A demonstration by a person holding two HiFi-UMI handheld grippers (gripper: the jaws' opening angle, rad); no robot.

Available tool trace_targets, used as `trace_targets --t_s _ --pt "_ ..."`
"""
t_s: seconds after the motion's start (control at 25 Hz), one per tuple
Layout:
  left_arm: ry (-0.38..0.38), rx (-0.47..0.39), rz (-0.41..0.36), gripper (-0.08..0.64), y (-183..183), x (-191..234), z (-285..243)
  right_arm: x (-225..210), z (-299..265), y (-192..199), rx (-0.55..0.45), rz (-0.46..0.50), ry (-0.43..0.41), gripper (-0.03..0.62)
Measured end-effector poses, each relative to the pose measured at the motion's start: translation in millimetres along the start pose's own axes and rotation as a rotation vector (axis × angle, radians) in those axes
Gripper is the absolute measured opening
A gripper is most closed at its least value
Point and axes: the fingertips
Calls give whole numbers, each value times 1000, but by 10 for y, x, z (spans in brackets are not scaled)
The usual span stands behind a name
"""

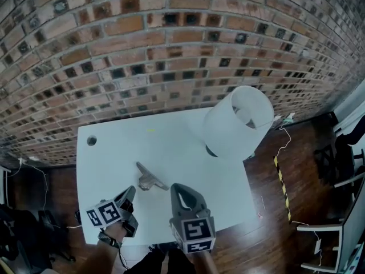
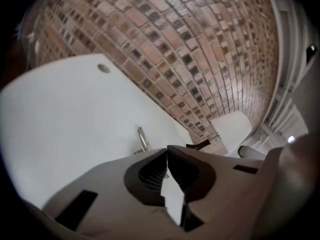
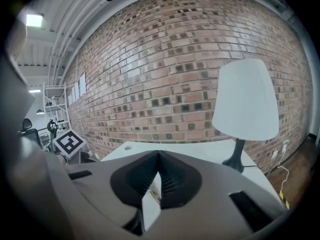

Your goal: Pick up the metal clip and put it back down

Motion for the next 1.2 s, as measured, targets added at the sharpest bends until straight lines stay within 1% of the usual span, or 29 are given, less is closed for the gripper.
trace_targets --t_s 0.08,0.2,0.32,0.44,0.52,0.76,0.88,1.0,1.12,1.2 --pt "2 -30 -142 9 -120 -184 145 53 75 -95 -18 12 -2 -5" --pt "27 -96 -318 9 -321 -516 358 132 177 -257 -53 31 -10 -4" --pt "42 -166 -468 9 -480 -844 588 231 302 -417 -88 48 -20 -5" --pt "23 -207 -614 11 -490 -1070 832 328 468 -556 -122 70 -20 -5" --pt "11 -235 -694 12 -490 -1197 984 377 561 -647 -149 87 -15 -5" --pt "-7 -358 -867 14 -571 -1545 1446 673 820 -915 -205 123 -61 -5" --pt "-3 -427 -924 14 -643 -1710 1675 813 907 -1010 -221 145 -87 -4" --pt "6 -514 -968 14 -717 -1852 1908 897 993 -1106 -250 157 -105 -5" --pt "-6 -609 -1031 14 -744 -1972 2117 915 1098 -1200 -288 169 -113 -5" --pt "-14 -644 -1065 14 -757 -2013 2212 935 1141 -1241 -309 178 -117 -4"
Point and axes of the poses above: the fingertips, and each gripper's own axes: z backward along the fingers, x to its left, y out of its underside, and after that the axes turned 2 degrees about z, right-handed
